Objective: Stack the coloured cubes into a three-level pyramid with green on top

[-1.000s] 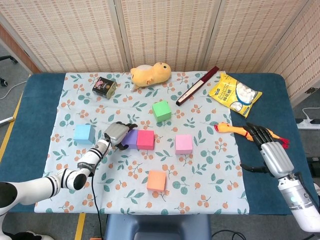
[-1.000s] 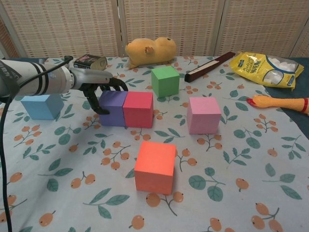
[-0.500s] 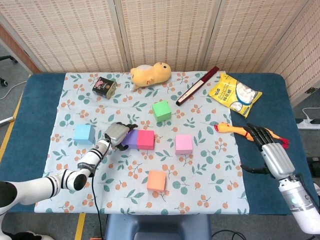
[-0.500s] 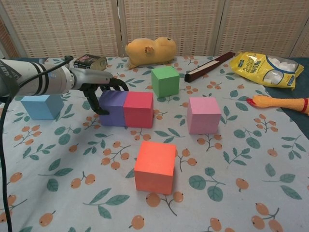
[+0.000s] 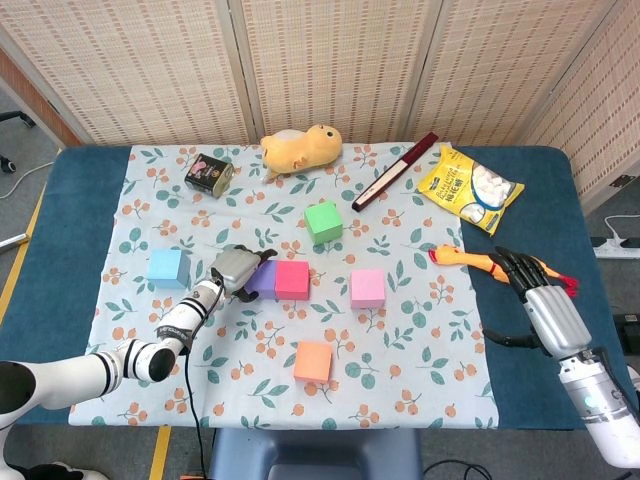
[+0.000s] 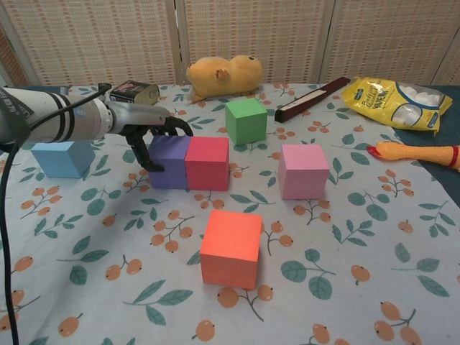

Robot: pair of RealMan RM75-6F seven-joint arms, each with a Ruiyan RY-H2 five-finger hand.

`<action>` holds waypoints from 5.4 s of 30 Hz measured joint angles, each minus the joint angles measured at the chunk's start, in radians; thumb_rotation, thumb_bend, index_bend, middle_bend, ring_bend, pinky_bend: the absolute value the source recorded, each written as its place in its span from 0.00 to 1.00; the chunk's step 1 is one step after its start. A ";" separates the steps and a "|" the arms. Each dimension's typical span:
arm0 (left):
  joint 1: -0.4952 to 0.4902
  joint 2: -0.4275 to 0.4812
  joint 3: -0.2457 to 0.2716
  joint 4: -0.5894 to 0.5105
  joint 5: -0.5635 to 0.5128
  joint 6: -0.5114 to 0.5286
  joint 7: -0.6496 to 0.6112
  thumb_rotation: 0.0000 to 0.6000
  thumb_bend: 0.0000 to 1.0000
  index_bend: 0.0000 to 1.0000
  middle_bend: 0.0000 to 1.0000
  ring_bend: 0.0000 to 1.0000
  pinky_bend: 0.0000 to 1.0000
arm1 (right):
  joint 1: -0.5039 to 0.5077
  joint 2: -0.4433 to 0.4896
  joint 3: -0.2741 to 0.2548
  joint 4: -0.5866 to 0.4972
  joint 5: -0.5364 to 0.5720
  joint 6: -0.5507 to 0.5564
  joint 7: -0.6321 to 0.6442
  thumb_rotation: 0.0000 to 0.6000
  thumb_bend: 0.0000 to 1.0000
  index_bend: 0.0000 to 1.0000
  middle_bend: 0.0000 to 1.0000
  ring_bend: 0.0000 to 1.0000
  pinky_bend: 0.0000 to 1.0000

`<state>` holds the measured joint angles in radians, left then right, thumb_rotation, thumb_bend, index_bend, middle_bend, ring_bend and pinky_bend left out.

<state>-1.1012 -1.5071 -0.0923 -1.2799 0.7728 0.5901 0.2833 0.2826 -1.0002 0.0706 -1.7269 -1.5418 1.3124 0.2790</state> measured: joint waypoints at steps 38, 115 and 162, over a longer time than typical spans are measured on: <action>-0.019 -0.011 0.013 -0.004 -0.027 0.004 0.023 1.00 0.32 0.06 0.14 0.23 0.17 | -0.008 0.004 0.000 0.005 0.005 0.000 0.007 1.00 0.00 0.00 0.01 0.00 0.01; 0.436 0.402 -0.018 -0.409 0.578 0.405 -0.457 1.00 0.33 0.08 0.00 0.00 0.06 | 0.530 -0.582 0.116 0.553 0.358 -0.642 -0.179 1.00 0.01 0.33 0.30 0.09 0.10; 0.490 0.408 -0.022 -0.422 0.658 0.460 -0.462 1.00 0.33 0.05 0.00 0.00 0.06 | 0.681 -0.763 0.201 0.698 0.456 -0.695 -0.235 1.00 0.05 0.38 0.37 0.15 0.12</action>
<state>-0.6112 -1.0993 -0.1146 -1.7019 1.4305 1.0501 -0.1792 0.9636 -1.7634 0.2712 -1.0291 -1.0855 0.6174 0.0438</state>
